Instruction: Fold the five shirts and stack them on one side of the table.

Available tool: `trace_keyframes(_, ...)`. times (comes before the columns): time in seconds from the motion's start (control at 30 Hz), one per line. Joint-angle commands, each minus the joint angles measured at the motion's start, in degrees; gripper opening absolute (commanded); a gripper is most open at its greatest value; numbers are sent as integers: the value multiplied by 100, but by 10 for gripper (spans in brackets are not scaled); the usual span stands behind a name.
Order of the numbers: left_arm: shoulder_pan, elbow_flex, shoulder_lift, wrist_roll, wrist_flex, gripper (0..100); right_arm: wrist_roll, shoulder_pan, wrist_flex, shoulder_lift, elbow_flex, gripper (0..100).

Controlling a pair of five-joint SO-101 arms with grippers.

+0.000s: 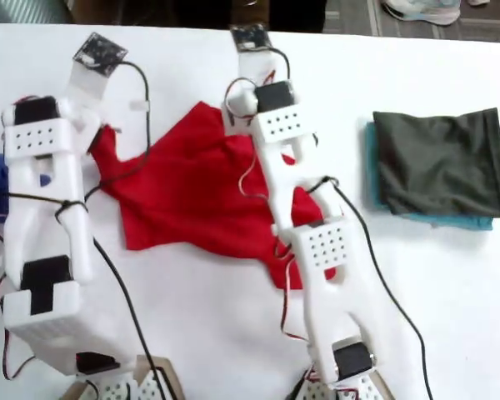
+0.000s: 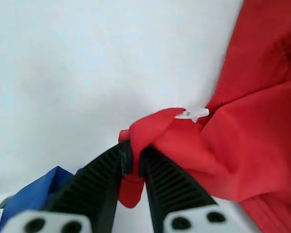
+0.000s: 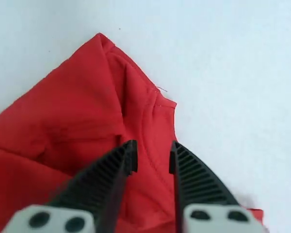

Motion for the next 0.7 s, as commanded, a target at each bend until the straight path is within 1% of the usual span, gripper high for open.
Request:
trace_keyframes(0.0,-35,40,-53,26,-149,26,-598,-180,-163,57,-290,111)
trace_keyframes(0.17,-35,31,-53,26,-149,26,-941,-391,-426,189,-290,152)
trace_keyframes(0.4,-35,22,-53,26,-132,26,-958,-426,-690,286,-246,152)
trace_keyframes(0.67,-35,-13,-62,26,-141,26,-958,-426,-892,778,-290,152)
